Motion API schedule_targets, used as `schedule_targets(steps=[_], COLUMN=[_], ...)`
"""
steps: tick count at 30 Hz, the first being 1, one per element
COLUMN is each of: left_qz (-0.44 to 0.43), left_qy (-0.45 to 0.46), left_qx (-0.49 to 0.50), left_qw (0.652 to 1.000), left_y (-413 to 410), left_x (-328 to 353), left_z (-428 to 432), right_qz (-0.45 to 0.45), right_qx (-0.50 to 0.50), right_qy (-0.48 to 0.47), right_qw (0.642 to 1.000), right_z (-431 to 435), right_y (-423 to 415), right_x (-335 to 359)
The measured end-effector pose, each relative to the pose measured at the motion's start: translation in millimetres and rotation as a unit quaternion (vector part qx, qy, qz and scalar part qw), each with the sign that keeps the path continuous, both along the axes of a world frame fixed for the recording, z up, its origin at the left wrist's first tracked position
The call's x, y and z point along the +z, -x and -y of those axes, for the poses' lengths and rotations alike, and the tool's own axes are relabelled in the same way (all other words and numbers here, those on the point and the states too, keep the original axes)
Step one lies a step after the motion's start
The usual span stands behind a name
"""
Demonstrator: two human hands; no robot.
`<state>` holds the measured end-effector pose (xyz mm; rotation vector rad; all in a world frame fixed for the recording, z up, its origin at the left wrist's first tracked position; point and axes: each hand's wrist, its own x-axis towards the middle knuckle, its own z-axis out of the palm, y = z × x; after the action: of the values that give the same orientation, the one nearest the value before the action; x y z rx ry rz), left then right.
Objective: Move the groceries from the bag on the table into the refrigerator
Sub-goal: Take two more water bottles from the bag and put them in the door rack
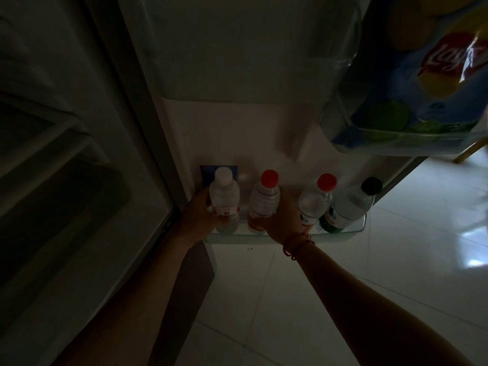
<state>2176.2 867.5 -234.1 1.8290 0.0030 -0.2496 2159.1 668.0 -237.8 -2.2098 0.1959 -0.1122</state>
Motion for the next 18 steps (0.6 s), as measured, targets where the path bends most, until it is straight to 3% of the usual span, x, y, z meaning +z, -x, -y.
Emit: schedule_targets(steps=[11, 18], left_qz=[0.022, 0.076], left_qy=[-0.008, -0.089], left_qx=[-0.011, 0.004], left_qw=[1.0, 0.993], left_y=[12, 33], left_x=[6, 31], left_z=[-3, -4], right_qz=[-0.038, -0.035], right_qx=[0.013, 0.015], right_qy=[-0.033, -0.041], right_qw=[0.999, 0.998], right_z=[2, -2], right_y=[9, 27], right_x=[6, 31])
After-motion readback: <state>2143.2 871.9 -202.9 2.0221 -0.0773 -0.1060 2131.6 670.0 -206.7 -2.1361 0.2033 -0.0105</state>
